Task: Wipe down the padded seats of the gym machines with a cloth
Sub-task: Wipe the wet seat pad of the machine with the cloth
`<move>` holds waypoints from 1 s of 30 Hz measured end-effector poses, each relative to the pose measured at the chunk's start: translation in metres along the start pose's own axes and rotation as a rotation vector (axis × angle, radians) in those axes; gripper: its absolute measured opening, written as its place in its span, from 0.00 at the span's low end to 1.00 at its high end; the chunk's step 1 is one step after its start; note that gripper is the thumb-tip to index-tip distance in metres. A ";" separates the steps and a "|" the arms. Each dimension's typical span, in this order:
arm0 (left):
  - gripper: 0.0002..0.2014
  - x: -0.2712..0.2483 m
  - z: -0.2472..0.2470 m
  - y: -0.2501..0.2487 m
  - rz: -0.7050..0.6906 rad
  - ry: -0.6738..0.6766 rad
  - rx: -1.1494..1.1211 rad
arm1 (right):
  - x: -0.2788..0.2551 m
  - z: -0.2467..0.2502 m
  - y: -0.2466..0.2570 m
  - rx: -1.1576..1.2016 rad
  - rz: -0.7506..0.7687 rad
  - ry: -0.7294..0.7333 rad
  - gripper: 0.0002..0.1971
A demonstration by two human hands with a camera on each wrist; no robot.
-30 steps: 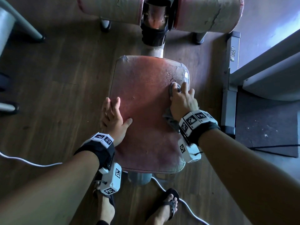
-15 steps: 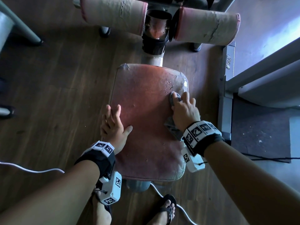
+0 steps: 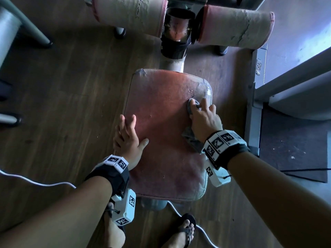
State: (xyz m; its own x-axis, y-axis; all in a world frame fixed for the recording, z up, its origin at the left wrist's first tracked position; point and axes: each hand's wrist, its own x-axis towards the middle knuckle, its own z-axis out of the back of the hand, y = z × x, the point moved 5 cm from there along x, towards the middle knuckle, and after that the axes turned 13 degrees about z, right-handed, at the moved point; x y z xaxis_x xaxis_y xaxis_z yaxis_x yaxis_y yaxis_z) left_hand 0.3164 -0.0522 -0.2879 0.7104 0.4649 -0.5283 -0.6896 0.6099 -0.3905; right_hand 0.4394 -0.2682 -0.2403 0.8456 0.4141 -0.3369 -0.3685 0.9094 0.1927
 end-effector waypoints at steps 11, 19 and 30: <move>0.44 0.001 -0.002 0.002 -0.006 -0.011 -0.009 | -0.004 -0.012 0.010 0.081 0.102 -0.170 0.31; 0.45 0.003 -0.002 0.003 -0.018 -0.032 0.014 | -0.064 -0.058 0.038 -0.002 0.487 -0.030 0.30; 0.45 0.002 -0.003 0.003 -0.049 -0.074 0.041 | 0.005 -0.032 0.007 -0.161 0.679 0.056 0.27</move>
State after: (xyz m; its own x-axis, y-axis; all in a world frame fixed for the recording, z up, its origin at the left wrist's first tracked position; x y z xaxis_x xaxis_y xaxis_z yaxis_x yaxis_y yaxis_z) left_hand 0.3158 -0.0511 -0.2924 0.7526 0.4794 -0.4514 -0.6486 0.6581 -0.3825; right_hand 0.4287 -0.2587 -0.2705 0.3886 0.8900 -0.2385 -0.8643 0.4418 0.2404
